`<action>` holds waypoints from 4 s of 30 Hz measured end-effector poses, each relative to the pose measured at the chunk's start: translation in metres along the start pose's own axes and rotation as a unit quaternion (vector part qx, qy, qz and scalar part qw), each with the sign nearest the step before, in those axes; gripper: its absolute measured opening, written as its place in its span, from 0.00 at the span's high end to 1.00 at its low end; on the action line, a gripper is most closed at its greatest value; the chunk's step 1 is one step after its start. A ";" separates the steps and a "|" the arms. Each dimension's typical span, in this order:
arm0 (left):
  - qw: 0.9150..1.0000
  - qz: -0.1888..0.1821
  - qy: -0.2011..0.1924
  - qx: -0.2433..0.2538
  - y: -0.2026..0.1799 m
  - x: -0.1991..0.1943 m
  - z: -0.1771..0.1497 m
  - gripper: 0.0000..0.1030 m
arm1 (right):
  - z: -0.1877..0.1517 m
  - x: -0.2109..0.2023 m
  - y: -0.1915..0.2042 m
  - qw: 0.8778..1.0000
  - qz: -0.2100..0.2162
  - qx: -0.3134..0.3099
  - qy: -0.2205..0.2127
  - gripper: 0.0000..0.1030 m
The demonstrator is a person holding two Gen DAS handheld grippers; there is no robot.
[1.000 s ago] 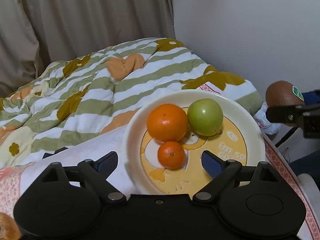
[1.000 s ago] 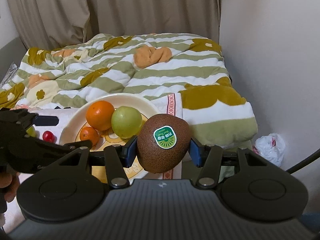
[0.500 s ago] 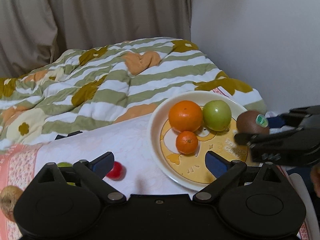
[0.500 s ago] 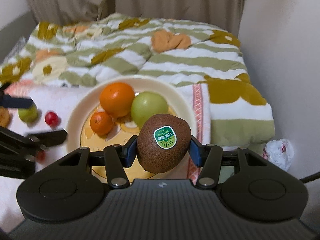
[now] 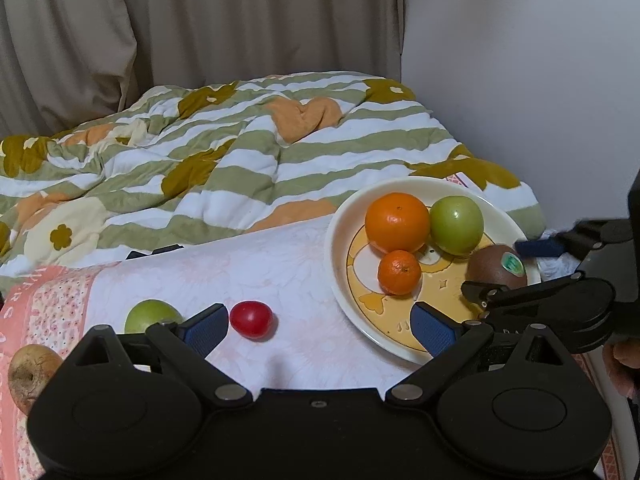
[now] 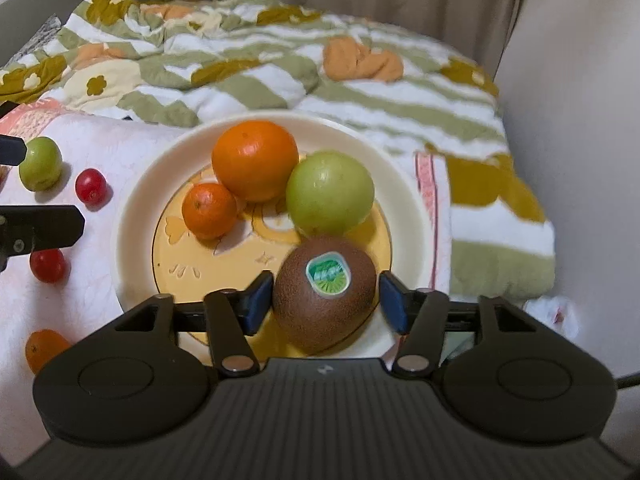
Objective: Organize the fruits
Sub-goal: 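Lower the mandarin and kiwi into the cream bowl and open both tools, then withdraw both tools from the bowl toward the remaining fruits, then grasp the large brownish apple with the left tool while the right tool grasps a red tomato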
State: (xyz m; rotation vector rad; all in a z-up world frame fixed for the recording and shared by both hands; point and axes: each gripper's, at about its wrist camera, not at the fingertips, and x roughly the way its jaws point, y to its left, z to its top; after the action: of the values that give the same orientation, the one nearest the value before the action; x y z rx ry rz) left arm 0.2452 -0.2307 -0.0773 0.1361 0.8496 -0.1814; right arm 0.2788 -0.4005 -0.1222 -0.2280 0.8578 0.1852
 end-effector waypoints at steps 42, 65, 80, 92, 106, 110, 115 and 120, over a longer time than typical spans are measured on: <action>0.986 0.096 -0.108 -0.082 0.065 -0.173 -0.069 0.03 | -0.010 -0.165 0.042 0.993 0.051 0.050 -0.093 0.00; 0.995 0.028 -0.083 -0.042 0.234 -0.139 -0.097 0.04 | -0.004 -0.144 0.192 0.988 -0.018 0.137 -0.063 0.00; 0.999 0.011 -0.032 0.011 0.249 -0.049 -0.086 0.04 | 0.005 -0.063 0.207 0.992 -0.014 0.121 -0.022 0.04; 0.999 0.021 -0.005 0.024 0.235 -0.005 -0.086 0.06 | 0.003 -0.019 0.203 0.994 0.018 0.102 0.018 0.23; 1.000 0.026 0.011 0.001 0.235 0.003 -0.088 0.25 | 0.007 -0.006 0.201 0.995 0.027 0.087 0.030 0.33; 1.000 0.024 0.010 -0.002 0.236 -0.001 -0.091 0.25 | 0.008 -0.004 0.202 0.995 0.029 0.086 0.030 0.36; 1.000 0.024 0.006 0.000 0.235 -0.007 -0.096 0.25 | 0.009 -0.002 0.205 0.996 0.031 0.079 0.027 0.51; 1.000 0.016 0.006 -0.014 0.236 -0.015 -0.103 0.25 | 0.010 -0.006 0.205 0.996 0.028 0.077 0.023 0.53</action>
State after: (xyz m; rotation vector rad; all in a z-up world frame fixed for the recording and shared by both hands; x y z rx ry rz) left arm 0.2106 0.0212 -0.1218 0.1252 0.8618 -0.1392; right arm 0.2303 -0.2013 -0.1371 -0.0649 0.9195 0.1667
